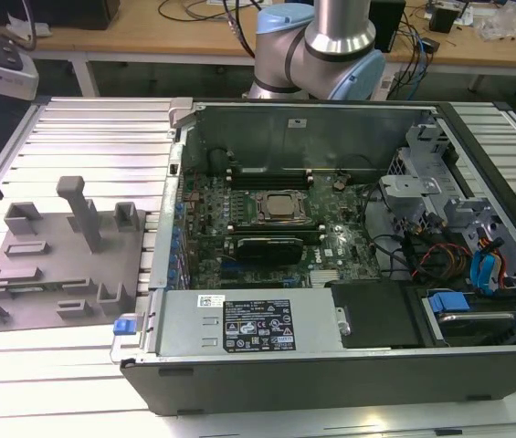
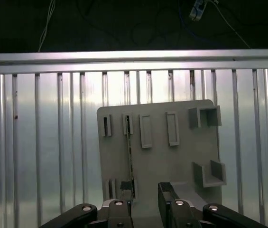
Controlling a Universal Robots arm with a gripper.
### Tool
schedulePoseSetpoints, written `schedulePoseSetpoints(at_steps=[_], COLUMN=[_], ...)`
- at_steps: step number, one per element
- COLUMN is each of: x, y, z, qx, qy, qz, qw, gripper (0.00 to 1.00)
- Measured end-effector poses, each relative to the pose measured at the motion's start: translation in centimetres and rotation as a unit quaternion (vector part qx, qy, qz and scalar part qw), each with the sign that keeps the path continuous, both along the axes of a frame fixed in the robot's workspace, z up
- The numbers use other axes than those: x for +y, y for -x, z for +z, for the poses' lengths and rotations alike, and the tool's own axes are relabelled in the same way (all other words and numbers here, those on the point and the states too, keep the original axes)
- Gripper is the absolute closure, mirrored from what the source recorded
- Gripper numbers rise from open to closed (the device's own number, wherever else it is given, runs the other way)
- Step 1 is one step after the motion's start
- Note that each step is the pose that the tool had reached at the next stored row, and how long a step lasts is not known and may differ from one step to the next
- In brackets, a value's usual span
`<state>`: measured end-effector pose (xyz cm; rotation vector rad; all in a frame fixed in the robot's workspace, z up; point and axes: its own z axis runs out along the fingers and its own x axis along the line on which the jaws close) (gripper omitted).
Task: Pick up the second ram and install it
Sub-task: 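Pick up the second ram and move it above second insertion slot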
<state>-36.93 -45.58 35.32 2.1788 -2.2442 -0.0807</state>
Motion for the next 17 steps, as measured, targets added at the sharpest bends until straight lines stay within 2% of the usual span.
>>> schedulePoseSetpoints(at_steps=[17], x=[0.00], y=[0.0], z=[-1.72], qx=[0.0000], qy=[-0.0004], qz=[0.000], qw=[1.0000], gripper=[0.66])
